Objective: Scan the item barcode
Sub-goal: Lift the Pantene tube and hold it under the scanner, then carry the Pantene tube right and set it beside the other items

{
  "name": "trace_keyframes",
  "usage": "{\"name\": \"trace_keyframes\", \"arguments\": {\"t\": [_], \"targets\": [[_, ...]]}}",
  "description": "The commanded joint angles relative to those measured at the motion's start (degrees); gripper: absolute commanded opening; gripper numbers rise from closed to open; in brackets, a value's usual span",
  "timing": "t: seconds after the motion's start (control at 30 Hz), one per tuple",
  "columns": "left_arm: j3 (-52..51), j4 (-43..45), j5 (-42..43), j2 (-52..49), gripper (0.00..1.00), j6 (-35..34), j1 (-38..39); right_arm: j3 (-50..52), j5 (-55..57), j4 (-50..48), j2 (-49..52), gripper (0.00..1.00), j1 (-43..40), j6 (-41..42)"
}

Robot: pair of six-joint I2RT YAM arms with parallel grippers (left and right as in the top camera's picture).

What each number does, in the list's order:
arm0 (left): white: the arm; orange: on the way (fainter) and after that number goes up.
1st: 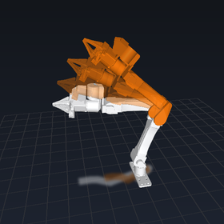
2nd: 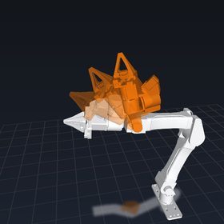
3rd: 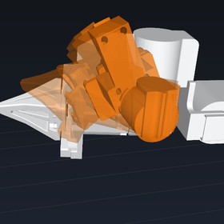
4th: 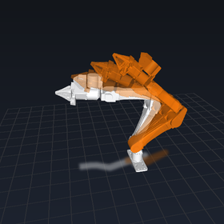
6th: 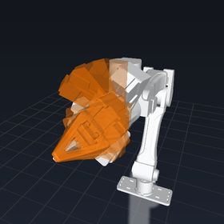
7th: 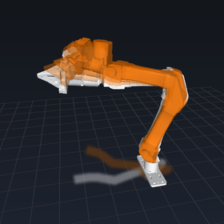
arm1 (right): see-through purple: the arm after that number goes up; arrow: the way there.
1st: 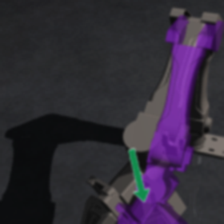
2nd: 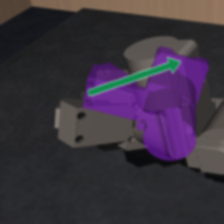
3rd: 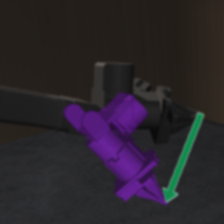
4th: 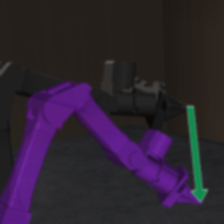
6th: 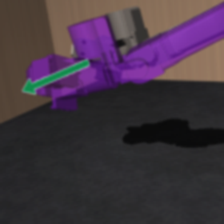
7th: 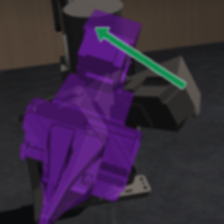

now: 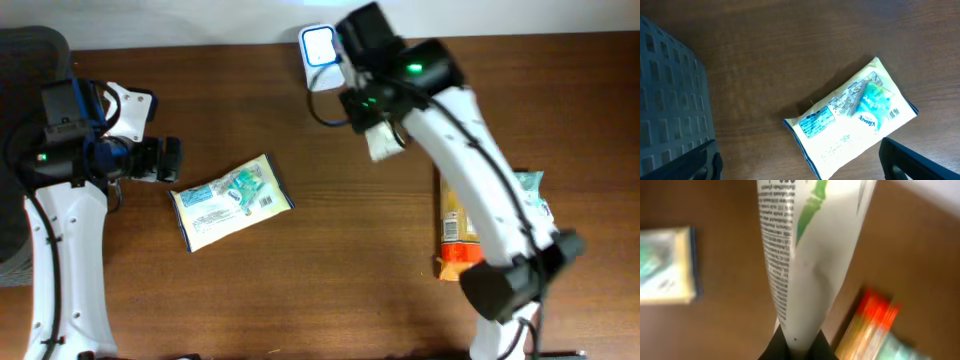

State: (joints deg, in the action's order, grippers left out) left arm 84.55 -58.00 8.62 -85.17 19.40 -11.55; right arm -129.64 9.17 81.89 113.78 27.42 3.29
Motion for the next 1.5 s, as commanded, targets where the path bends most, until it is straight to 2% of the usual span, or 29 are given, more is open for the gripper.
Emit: {"name": "trace_keyframes", "arguments": {"t": [0.0,0.07,0.17,0.33,0.5,0.53,0.57,0.6,0.63,0.67,0.73,0.87,0.93,1.0,1.4,1.47], "targets": [[0.5,0.0,0.6,0.3,0.99,0.9,-0.1,-0.1,-6.6,11.4,-1.4,0.04,-2.1,9.7],[0.5,0.0,0.6,0.3,0.99,0.9,-0.1,2.9,-6.4,14.2,-1.1,0.04,-2.9,10.8],[0.5,0.0,0.6,0.3,0.99,0.9,-0.1,13.0,-6.1,13.1,-1.1,0.04,-5.9,13.1],[0.5,0.0,0.6,0.3,0.99,0.9,-0.1,34.4,-6.1,1.9,-1.1,0.04,-12.1,13.1],[0.5,0.0,0.6,0.3,0.99,0.9,-0.1,48.5,-3.0,-8.6,-1.1,0.04,-18.9,13.1],[0.5,0.0,0.6,0.3,0.99,0.9,-0.1,49.7,-2.7,-9.8,-1.1,0.1,-19.8,13.0],[0.5,0.0,0.6,0.3,0.99,0.9,-0.1,50.7,-2.7,-10.7,-0.9,0.22,-20.6,13.0],[0.5,0.0,0.6,0.3,0.99,0.9,-0.1,51.2,-2.8,-10.8,-0.9,0.46,-21.1,12.2],[0.5,0.0,0.6,0.3,0.99,0.9,-0.1,51.2,-2.8,-10.8,-0.9,0.58,-21.2,10.6],[0.5,0.0,0.6,0.3,0.99,0.9,-0.1,51.0,-2.8,-10.6,-0.9,0.61,-21.2,9.7],[0.5,0.0,0.6,0.3,0.99,0.9,-0.1,49.2,-2.8,-9.2,-0.9,0.62,-21.2,9.6],[0.5,0.0,0.6,0.3,0.99,0.9,-0.1,33.3,-5.2,-0.1,-0.9,0.63,-21.0,9.6],[0.5,0.0,0.6,0.3,0.99,0.9,-0.1,24.9,-11.2,2.2,-0.9,0.63,-20.6,8.0],[0.5,0.0,0.6,0.3,0.99,0.9,-0.1,21.4,-16.7,1.6,-0.9,0.63,-19.8,7.5],[0.5,0.0,0.6,0.3,0.99,0.9,-0.1,21.6,-28.4,-11.5,0.9,0.63,-7.9,8.2],[0.5,0.0,0.6,0.3,0.99,0.9,-0.1,21.6,-29.0,-14.8,1.6,0.63,-4.9,11.1]]}}
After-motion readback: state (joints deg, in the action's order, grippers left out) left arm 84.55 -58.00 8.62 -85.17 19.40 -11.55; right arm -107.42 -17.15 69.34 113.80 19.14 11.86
